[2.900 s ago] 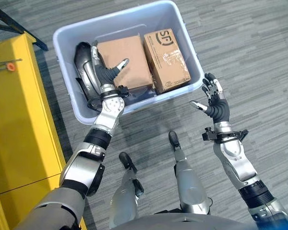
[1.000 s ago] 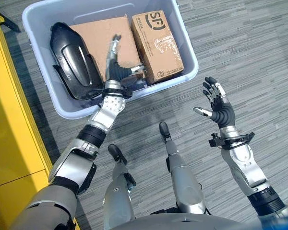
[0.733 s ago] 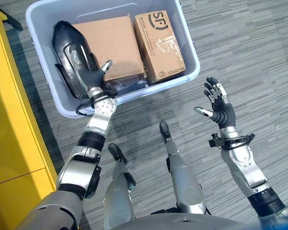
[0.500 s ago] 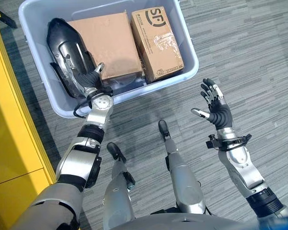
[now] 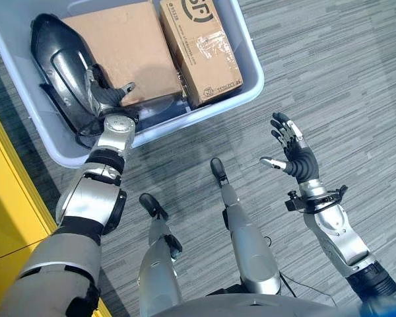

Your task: Move parts from the plastic box to the shelf.

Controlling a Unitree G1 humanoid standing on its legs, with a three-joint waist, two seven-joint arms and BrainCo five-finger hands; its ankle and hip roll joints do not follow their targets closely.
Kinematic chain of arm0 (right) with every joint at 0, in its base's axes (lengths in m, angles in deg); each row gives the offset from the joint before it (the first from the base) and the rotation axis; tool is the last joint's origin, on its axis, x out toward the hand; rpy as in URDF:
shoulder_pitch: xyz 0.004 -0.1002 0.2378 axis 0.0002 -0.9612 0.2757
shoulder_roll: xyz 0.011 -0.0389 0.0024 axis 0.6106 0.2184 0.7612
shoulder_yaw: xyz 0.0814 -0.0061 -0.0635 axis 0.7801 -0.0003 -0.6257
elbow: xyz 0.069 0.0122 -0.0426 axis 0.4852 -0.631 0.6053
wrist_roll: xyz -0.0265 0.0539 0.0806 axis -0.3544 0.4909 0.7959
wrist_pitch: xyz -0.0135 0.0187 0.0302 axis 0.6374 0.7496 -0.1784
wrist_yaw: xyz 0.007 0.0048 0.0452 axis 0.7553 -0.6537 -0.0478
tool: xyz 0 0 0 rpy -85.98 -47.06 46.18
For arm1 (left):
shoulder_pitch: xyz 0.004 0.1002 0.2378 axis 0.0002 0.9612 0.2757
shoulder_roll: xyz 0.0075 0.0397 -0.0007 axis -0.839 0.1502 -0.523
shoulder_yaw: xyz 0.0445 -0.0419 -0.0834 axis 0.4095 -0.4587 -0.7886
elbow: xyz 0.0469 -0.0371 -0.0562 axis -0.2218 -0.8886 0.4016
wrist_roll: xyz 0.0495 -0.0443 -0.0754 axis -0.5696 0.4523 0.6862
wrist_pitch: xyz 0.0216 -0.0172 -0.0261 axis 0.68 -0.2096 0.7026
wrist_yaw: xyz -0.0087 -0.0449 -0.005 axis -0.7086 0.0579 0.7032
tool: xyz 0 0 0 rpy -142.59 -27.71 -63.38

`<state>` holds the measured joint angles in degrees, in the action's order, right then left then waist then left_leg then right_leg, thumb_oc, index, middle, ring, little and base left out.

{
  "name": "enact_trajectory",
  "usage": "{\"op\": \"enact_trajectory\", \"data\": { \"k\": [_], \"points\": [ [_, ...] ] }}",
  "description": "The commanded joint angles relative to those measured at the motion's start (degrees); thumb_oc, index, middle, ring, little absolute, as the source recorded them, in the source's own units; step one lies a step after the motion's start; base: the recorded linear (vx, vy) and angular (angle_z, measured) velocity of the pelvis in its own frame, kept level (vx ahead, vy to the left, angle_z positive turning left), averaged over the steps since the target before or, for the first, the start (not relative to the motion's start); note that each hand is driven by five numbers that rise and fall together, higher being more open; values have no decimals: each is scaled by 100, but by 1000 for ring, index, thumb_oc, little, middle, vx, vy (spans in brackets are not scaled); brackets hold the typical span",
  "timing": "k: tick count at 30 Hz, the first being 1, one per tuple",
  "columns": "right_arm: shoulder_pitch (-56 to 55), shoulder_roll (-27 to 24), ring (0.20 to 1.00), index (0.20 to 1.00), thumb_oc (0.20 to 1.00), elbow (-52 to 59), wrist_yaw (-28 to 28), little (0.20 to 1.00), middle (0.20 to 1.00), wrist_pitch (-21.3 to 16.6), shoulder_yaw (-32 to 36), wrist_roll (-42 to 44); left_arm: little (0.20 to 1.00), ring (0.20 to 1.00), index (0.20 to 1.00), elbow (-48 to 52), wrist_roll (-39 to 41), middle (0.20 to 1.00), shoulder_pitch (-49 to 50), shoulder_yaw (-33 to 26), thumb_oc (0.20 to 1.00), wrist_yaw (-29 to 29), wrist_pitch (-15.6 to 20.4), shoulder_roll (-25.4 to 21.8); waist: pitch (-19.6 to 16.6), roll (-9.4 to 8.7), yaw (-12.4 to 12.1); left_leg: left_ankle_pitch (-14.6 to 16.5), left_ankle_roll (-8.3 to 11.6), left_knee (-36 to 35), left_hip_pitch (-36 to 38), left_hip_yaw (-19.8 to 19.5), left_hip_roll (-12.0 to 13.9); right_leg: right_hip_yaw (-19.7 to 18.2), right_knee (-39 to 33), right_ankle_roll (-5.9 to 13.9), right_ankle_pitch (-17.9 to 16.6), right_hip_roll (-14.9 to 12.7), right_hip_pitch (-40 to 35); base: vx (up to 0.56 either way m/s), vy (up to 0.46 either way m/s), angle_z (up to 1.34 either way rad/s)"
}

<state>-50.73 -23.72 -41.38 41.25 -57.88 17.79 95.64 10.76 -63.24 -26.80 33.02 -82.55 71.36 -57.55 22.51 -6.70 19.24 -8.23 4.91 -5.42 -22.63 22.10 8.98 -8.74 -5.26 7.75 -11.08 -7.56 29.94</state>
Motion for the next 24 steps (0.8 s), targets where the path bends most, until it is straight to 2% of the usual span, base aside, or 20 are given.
{"op": "enact_trajectory", "data": {
  "k": [1,3,7,9,12,13,20,24],
  "points": [
    [-34,-126,1000,1000,1000,149,-297,1000,1000,-150,637,185,1000,1000,1000,-54,-1286,1000,-466,90,1000,487,-41,-280,135,-45,-93,333,482,52,723,-354,447,249,202,516,262,-602,-543,3,32,0],
    [-164,-140,1000,1000,1000,182,-500,1000,1000,-111,723,251,1000,1000,1000,-48,-1683,1000,-438,348,1000,798,-84,-215,111,31,-91,352,471,52,739,-381,425,245,229,525,290,-634,-554,0,0,0],
    [-241,-130,1000,1000,1000,181,-605,1000,1000,-61,808,303,1000,1000,1000,46,-2007,1000,-393,588,1000,1048,-57,-56,79,108,-109,376,456,54,757,-404,394,250,243,535,318,-664,-563,0,0,0],
    [-270,-125,1000,1000,1000,193,-725,1000,1000,-18,863,312,1000,1000,1000,86,-2435,1000,-353,854,1000,1268,-86,63,47,164,-117,413,441,58,793,-406,373,244,248,539,331,-692,-593,0,0,0],
    [-230,-109,1000,1000,1000,131,-715,1000,1000,-17,898,299,1000,1000,1000,412,-2917,1000,-312,1108,1000,1162,-32,153,44,215,-152,431,430,62,821,-425,352,259,258,546,342,-713,-626,-24,-5,1],
    [-184,-117,1000,1000,1000,116,-741,1000,1000,-9,945,266,1000,1000,1000,594,-3285,1000,-209,1335,1000,1297,23,183,53,234,-168,299,385,62,791,-380,343,234,278,519,241,-711,-579,-76,-21,3],
    [-109,-137,1000,1000,1000,10,-716,1000,1000,6,978,190,1000,1000,1000,896,-3834,1000,-46,1597,1000,1334,64,167,17,308,-206,340,376,50,895,-383,339,261,281,530,265,-732,-654,-11,-3,0],
    [-106,-164,1000,1000,1000,-26,-684,1000,1000,-9,1036,148,1000,1000,1000,1465,-4136,1000,95,1681,1000,1289,143,-59,2,373,-266,366,370,51,940,-408,327,286,278,535,289,-758,-706,0,0,0]
  ]
}}
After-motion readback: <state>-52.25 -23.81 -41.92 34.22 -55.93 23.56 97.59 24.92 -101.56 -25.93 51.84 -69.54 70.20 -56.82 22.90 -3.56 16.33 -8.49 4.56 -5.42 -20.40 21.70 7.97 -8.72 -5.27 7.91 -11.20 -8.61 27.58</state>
